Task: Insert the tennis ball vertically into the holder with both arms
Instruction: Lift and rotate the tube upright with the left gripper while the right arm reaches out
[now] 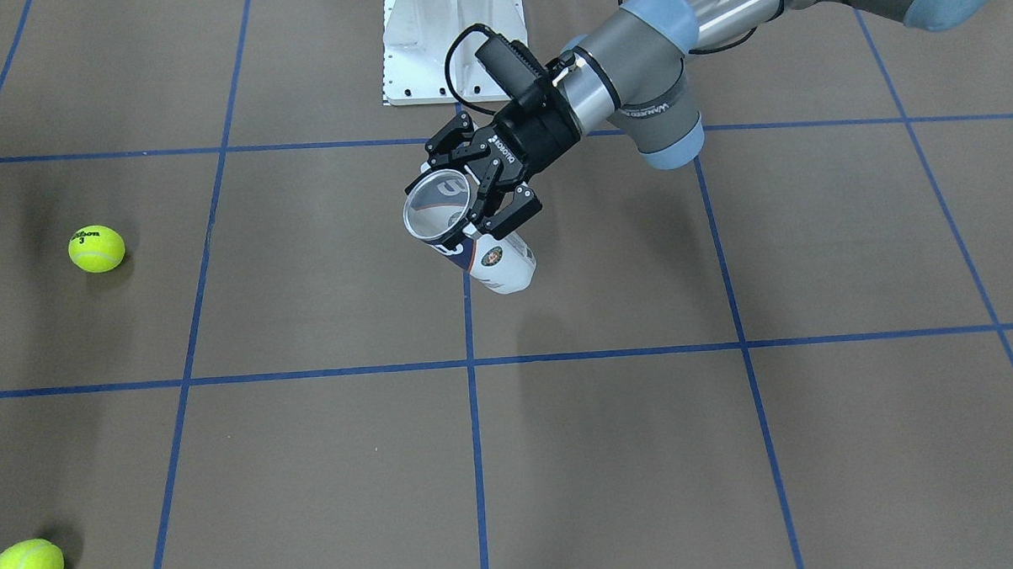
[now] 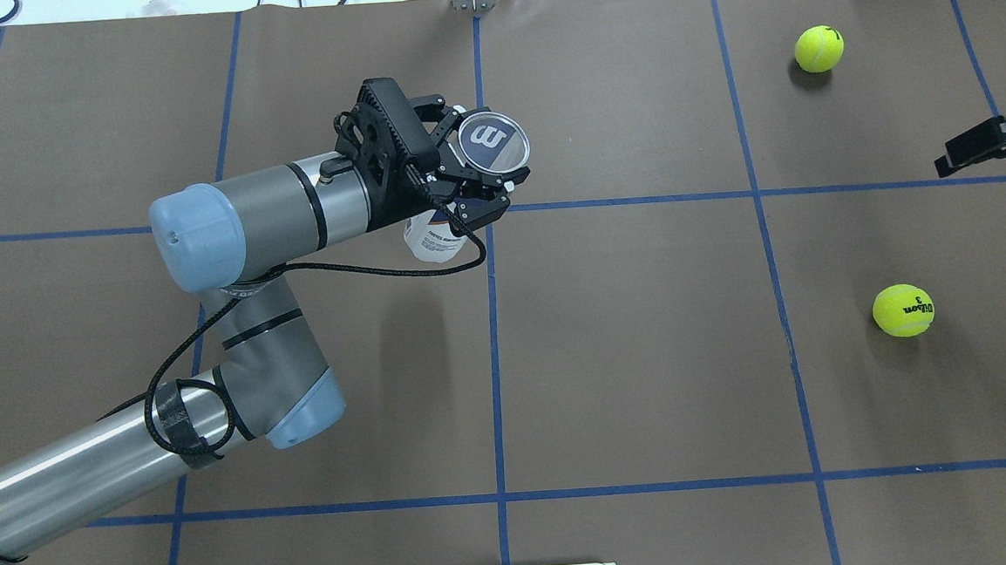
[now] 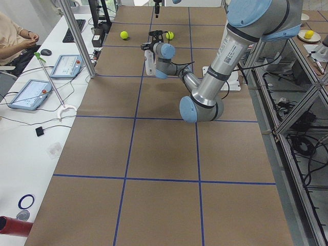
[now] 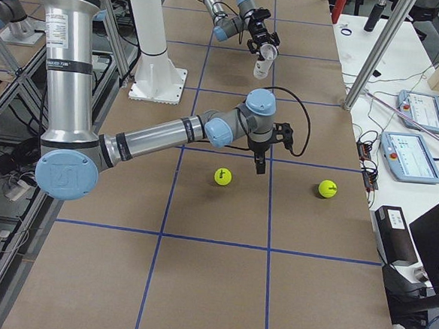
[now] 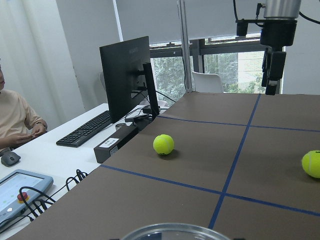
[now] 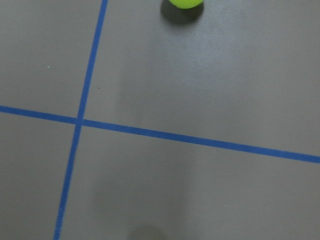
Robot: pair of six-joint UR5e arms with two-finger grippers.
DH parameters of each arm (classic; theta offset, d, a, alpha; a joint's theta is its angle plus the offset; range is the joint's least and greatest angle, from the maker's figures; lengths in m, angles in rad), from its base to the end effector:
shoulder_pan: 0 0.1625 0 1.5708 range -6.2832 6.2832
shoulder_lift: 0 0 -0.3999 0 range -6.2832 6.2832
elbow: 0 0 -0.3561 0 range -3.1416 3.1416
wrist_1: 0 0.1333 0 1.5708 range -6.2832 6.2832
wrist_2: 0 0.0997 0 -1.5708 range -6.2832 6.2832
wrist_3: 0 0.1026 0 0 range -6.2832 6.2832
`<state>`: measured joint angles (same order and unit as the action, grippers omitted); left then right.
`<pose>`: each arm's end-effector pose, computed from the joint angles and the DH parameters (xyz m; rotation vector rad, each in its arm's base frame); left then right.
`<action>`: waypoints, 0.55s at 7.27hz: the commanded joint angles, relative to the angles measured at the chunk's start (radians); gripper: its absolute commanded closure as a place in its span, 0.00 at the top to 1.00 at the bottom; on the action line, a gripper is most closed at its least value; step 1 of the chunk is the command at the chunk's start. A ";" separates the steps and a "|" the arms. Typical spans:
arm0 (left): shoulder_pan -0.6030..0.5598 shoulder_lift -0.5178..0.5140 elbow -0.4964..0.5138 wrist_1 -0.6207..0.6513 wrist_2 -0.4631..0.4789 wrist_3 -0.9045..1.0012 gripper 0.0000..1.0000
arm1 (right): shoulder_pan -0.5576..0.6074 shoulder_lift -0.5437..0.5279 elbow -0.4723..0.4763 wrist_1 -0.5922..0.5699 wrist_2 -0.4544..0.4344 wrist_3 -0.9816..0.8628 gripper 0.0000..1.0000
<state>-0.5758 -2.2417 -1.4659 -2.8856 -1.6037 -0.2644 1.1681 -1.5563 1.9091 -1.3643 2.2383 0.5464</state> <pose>0.4463 -0.4446 0.1585 1.5344 1.1465 0.5287 -0.1189 -0.4572 0.4547 0.1815 -0.8227 -0.0515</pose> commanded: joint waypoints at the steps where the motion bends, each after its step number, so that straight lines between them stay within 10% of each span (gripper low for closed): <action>1: 0.001 0.004 0.007 -0.026 -0.001 -0.041 0.74 | -0.157 -0.069 0.100 0.007 -0.147 0.165 0.99; 4: 0.005 0.005 0.006 -0.027 -0.001 -0.044 0.74 | -0.342 -0.235 0.116 0.257 -0.304 0.325 0.99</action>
<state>-0.5716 -2.2369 -1.4598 -2.9121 -1.6045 -0.3068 0.8968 -1.7368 2.0223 -1.1837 1.9943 0.8202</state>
